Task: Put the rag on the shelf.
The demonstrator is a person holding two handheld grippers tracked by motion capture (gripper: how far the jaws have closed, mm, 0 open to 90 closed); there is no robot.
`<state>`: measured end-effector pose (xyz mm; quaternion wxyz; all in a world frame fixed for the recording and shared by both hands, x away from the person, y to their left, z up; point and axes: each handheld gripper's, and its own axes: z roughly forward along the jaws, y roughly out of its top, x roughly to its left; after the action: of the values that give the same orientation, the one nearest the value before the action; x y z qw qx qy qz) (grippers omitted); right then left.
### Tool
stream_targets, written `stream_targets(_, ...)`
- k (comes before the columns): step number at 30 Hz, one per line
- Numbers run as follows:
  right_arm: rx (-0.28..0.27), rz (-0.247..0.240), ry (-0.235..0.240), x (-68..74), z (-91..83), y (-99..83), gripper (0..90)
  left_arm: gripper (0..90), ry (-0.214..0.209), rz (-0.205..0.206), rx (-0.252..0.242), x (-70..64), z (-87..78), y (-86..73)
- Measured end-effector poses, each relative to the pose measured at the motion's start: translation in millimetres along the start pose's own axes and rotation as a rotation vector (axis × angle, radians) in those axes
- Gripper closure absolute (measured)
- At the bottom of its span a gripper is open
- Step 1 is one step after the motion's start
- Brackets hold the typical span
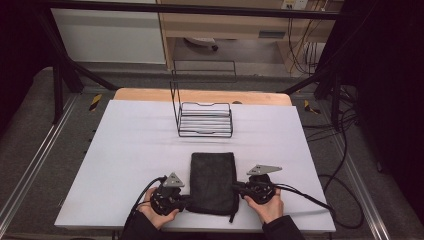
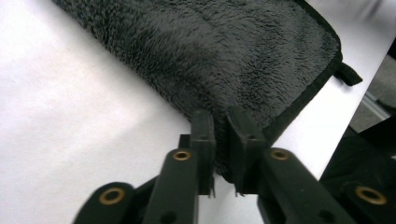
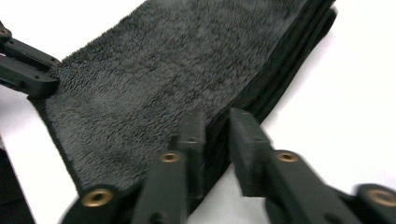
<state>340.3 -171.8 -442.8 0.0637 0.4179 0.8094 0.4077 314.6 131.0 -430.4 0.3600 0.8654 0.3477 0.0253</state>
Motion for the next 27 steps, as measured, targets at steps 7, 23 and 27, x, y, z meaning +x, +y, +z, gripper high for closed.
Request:
stream_targets(7, -0.097, -0.033, -0.005, -9.4, -8.0, 4.9, 40.1, 50.7, 0.045, 0.046, -0.073, 12.4, -14.1, 4.5)
stream_targets(23, -0.143, -0.013, -0.023, -36.2, -23.0, 7.3, 7.3, 11.6, 0.033, 0.014, -0.099, 47.9, -12.2, 27.1)
stream_targets(27, -0.151, -0.01, -0.025, -39.3, -25.6, 7.3, 6.2, 9.3, 0.054, 0.005, -0.095, 55.3, -9.6, 36.2)
